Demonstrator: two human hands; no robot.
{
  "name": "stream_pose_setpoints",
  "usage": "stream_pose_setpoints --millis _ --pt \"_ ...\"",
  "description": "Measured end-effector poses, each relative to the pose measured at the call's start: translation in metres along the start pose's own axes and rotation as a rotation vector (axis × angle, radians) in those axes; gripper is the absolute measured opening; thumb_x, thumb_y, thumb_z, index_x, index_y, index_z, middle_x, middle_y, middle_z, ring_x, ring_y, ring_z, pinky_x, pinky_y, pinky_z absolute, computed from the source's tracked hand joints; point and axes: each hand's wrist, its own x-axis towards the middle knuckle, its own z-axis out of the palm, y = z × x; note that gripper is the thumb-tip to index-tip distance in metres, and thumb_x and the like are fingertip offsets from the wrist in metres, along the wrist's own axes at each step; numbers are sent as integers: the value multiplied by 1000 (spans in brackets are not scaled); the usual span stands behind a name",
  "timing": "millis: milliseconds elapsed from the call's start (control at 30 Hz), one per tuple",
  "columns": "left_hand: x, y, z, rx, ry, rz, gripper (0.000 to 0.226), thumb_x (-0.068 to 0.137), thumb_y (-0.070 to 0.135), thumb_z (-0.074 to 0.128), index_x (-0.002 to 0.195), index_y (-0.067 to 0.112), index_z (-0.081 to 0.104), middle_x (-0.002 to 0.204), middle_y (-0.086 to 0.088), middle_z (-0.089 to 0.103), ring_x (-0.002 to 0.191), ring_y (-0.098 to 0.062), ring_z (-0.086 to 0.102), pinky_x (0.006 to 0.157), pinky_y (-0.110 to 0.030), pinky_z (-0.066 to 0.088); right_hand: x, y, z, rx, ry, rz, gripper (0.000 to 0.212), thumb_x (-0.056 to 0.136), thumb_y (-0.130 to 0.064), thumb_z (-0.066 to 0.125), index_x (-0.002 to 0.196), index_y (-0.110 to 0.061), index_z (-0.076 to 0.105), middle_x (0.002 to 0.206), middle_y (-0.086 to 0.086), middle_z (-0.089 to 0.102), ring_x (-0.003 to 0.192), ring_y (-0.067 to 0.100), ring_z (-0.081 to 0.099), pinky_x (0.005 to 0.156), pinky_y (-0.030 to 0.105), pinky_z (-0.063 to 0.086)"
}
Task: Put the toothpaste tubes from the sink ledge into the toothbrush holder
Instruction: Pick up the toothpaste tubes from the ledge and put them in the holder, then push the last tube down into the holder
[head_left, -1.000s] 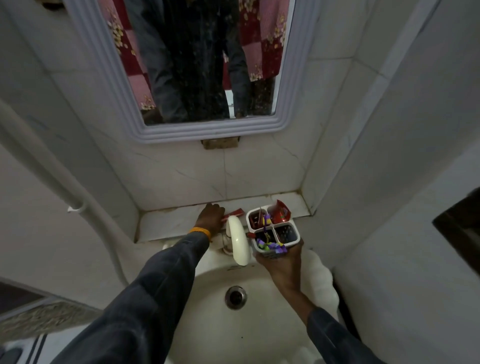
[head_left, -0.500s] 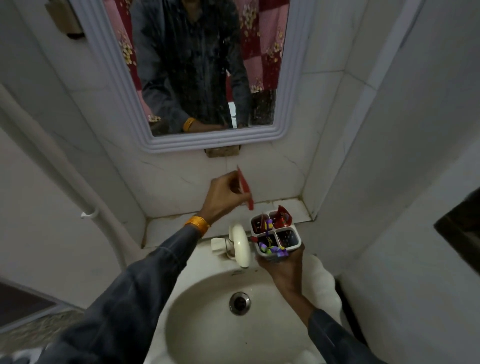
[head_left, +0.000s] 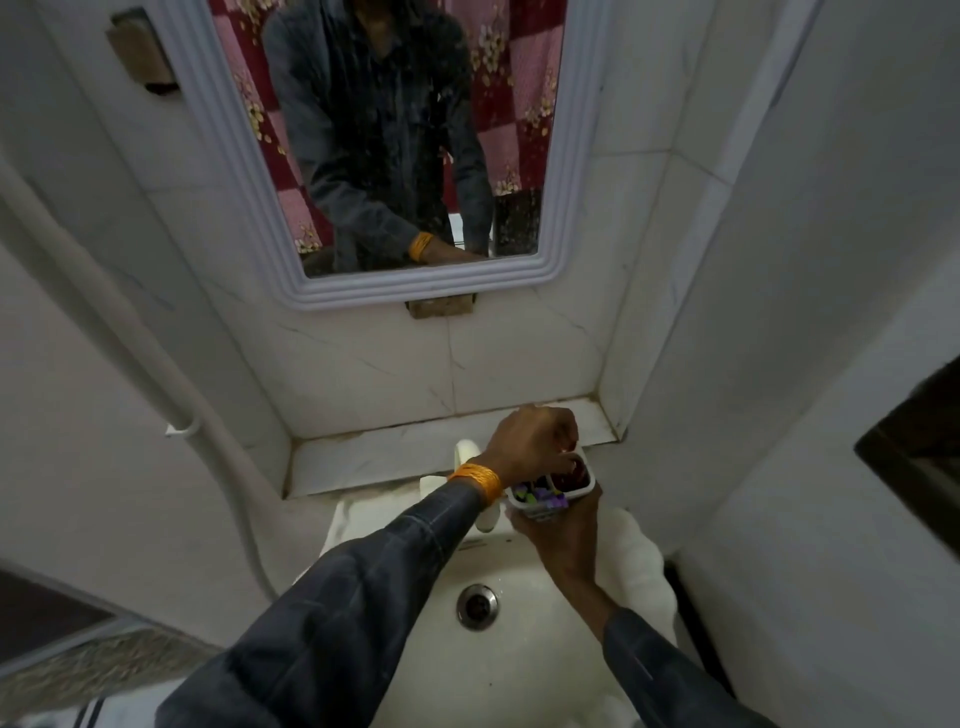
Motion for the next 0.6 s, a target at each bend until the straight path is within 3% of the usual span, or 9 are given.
stream_pose_setpoints --millis 67,200,400,600 --pt "-2 -1 -5 -55 9 -15 19 77 30 76 94 22 71 92 6 76 82 -11 70 70 -31 59 -3 -1 0 -15 26 17 118 56 -36 102 152 -11 37 146 6 59 134 21 58 110 31 51" --pt "-2 -15 -20 -34 155 -100 21 86 34 67 100 19 68 97 2 75 86 -16 69 74 -33 57 -3 -7 0 -49 52 37 114 54 -21 105 147 -12 41 138 2 62 123 15 60 96 19 49" --pt "-4 -57 -33 239 390 -152 46 95 38 55 132 12 54 129 -10 62 114 -28 59 92 -39 52 5 -20 -7 -85 77 26 110 47 -34 105 140 -21 46 128 -3 65 117 18 64 98 37 56" --pt "13 -67 -50 343 449 -106 51 93 38 56 135 9 53 132 -15 59 118 -32 57 96 -41 48 38 -47 -26 -74 167 26 105 53 -19 104 141 -10 47 120 -3 60 109 19 60 92 29 47"
